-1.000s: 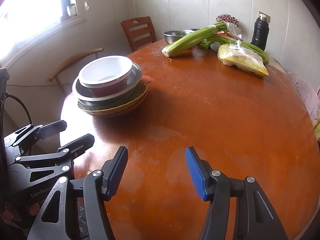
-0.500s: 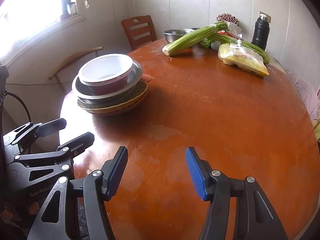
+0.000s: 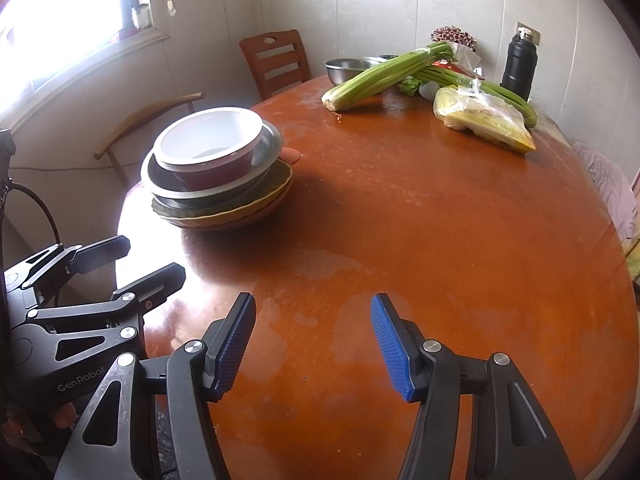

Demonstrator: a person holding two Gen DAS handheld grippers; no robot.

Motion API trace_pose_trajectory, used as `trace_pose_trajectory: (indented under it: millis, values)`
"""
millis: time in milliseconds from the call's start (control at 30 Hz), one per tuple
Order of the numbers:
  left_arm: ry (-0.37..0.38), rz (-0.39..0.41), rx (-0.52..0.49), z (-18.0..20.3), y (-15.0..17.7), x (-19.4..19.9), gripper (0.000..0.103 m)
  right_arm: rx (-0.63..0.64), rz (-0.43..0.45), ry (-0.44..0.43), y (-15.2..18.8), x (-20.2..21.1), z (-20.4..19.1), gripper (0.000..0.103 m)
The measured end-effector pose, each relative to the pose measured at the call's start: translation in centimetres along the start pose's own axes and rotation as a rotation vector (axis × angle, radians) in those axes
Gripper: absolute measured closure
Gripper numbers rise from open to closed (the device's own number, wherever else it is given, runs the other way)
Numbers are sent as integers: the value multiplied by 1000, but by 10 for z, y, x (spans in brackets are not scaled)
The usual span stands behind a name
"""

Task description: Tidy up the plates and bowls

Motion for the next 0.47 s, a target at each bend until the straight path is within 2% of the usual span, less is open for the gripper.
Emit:
trace_pose_trajectory:
  millis: [300,467]
  values:
    - [-17,-11,-17,2,-1,-9,32,-4,-2,9,0,0,7,41]
    - [-15,11,-25,3,-22,-15,32,-69,9,18,-2,8,34,41]
Point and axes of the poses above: each gripper's, at about its wrist camera, not at the fingertips, and x roughly against the way its jaws point, z to its right, y to its underside, the point moved 7 cm from there along -x, roughly the way its jaws point, and after that the axes turned 15 degrees about z, right-handed, at the moved point
